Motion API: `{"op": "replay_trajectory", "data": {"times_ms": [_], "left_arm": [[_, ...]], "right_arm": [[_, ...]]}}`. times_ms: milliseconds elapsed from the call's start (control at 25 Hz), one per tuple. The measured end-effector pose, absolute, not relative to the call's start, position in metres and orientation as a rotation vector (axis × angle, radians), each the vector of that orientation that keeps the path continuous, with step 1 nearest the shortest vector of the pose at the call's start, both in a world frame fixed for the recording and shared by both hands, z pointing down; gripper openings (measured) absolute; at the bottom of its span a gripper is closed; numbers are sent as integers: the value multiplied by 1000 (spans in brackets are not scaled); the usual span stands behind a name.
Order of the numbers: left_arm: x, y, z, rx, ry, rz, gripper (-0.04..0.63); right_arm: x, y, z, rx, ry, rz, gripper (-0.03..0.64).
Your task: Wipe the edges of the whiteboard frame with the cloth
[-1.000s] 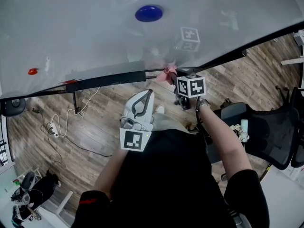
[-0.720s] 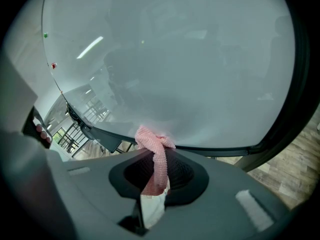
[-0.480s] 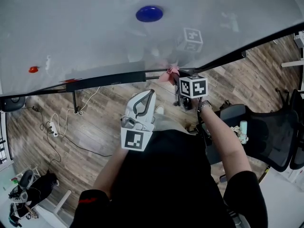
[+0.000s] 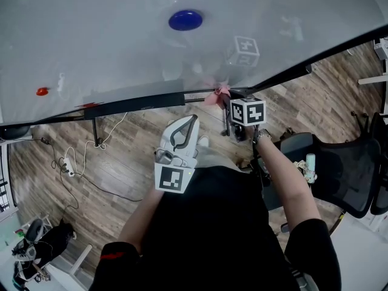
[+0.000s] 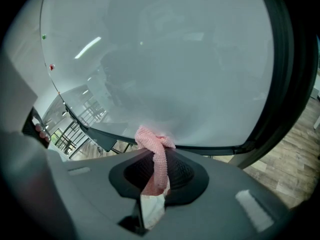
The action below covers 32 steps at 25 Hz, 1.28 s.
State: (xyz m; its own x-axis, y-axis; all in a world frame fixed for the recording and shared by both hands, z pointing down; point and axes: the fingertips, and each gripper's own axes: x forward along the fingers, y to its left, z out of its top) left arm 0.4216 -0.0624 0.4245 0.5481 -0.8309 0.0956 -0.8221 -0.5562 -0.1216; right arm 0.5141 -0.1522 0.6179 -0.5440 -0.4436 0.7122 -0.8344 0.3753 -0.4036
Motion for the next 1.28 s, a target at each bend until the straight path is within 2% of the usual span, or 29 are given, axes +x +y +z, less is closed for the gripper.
{"op": "replay_trajectory", "data": {"times_ms": [1280], "left_arm": [[437, -61, 424, -2736, 1399, -230, 0]], "right_arm": [[576, -156, 617, 1233, -2090, 1073, 61]]}}
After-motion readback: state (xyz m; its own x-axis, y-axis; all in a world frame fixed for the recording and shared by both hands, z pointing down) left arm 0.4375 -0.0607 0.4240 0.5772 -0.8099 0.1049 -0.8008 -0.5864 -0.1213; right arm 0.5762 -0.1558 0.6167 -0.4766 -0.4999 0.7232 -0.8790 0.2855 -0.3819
